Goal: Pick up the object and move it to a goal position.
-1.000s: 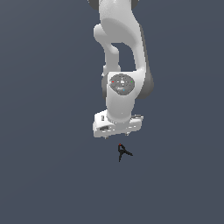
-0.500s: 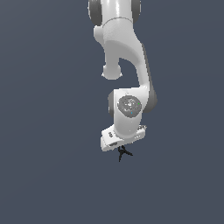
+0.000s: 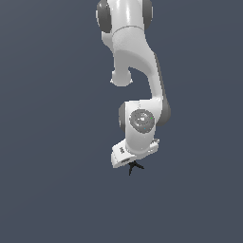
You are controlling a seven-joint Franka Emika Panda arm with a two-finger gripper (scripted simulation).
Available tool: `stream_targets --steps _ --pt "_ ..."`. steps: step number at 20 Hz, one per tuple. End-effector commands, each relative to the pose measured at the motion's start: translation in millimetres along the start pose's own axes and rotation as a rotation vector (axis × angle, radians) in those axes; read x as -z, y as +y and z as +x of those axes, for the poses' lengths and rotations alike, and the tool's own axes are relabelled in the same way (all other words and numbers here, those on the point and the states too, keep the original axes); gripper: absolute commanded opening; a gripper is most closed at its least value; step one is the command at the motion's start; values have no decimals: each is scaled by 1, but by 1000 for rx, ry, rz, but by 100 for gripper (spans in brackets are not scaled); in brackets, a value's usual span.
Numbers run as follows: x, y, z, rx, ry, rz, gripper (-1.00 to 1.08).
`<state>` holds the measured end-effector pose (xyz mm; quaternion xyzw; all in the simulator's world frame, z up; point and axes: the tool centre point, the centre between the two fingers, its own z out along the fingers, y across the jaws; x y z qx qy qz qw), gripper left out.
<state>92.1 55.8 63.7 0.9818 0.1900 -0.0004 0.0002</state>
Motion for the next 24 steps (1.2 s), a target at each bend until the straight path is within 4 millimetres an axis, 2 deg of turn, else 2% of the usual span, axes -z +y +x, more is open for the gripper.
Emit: stream_targets --steps 1,10,16,17,24 --pt "-3 0 0 0 0 0 100" --pt "-44 0 -1 3 1 0 100" --pt "-50 0 1 3 1 0 100" --pt "-50 0 1 3 1 0 -100" --pt "-50 0 1 3 1 0 -100"
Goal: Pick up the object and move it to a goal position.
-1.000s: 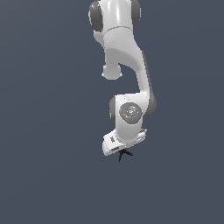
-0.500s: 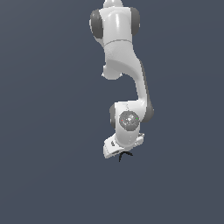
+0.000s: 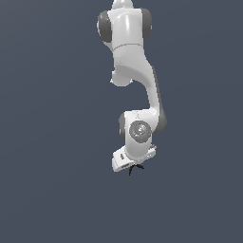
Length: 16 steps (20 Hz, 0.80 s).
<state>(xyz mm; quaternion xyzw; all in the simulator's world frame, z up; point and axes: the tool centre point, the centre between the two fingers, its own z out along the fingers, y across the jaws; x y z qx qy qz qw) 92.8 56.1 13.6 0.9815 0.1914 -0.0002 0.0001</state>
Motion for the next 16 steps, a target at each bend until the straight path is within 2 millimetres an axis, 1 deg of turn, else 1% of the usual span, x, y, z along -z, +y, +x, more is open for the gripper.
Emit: stream_targets --steps 1,9,16 --pt "0 0 0 0 0 0 -100" --pt "3 1 -4 0 0 0 -100" --pt "17 4 -20 0 0 0 -100"
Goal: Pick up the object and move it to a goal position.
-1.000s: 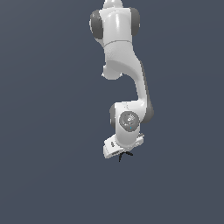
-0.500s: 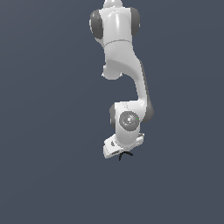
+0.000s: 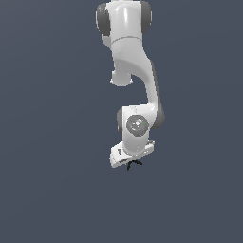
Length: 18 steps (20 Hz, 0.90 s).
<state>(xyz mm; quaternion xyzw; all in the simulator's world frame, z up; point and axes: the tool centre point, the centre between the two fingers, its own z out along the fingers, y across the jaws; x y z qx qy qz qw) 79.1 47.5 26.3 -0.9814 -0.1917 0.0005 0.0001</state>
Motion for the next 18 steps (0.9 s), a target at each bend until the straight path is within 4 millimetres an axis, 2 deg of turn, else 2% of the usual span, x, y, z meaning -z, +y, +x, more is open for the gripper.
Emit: stream_targets --steps 1,8,18 --pt "7 2 -7 0 1 0 -100" --pt "35 9 -41 0 1 0 -100" --pt "90 24 -107 -1 0 -1 -100"
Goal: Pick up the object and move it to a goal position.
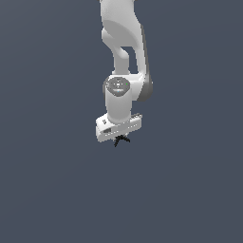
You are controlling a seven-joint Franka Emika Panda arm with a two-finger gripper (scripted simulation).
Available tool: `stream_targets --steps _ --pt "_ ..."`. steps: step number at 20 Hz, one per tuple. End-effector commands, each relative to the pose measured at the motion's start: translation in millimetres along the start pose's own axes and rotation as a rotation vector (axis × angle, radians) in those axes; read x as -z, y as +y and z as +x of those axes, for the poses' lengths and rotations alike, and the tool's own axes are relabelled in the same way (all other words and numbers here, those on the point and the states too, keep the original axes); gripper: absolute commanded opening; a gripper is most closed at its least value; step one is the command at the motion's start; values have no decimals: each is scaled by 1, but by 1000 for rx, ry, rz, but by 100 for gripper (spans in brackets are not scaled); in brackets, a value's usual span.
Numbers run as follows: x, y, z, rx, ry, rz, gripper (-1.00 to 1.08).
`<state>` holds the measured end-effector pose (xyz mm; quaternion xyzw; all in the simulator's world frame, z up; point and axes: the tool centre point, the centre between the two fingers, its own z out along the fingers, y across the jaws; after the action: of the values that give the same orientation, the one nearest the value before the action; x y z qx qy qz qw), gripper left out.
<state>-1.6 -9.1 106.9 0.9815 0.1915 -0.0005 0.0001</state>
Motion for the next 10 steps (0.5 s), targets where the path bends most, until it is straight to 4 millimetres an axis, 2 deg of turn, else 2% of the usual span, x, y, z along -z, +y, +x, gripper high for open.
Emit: stream_targets --steps 1,10 --pt "15 4 -18 0 1 0 -100" --pt "71 19 -83 -1 1 0 -100"
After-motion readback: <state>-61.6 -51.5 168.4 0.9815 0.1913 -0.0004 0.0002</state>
